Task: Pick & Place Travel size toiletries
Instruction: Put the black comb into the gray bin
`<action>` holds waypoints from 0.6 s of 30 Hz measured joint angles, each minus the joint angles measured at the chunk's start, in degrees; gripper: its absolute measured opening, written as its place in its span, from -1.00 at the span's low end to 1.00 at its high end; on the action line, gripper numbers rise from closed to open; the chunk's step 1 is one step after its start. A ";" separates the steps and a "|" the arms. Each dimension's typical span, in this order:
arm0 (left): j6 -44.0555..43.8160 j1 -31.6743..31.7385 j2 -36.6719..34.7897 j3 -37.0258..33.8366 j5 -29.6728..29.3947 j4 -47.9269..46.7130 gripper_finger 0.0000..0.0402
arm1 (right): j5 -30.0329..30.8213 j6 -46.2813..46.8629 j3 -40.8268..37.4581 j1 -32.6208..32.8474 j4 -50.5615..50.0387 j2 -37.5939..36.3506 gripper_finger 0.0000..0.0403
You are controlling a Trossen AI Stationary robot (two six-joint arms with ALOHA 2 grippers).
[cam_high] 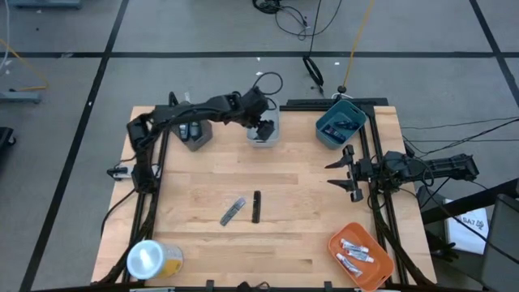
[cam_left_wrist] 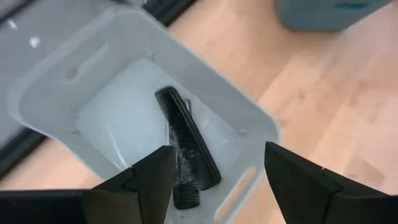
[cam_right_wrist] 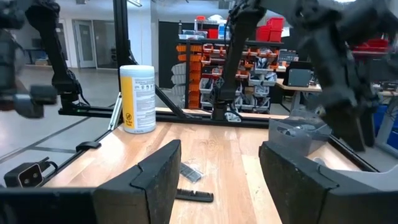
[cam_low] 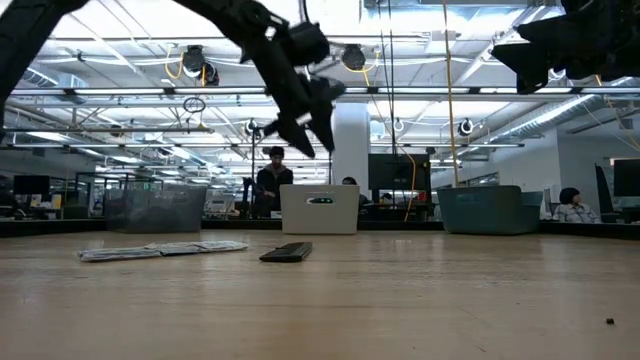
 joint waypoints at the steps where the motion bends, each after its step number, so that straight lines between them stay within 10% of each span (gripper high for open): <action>1: 0.35 -0.45 -1.23 0.01 -0.43 -0.51 0.21 | 0.03 0.00 0.00 0.00 0.09 -0.01 0.04; 18: -2.72 -16.55 -17.79 0.02 -8.85 -15.36 0.21 | 0.07 -0.04 0.00 0.00 0.13 -0.01 0.04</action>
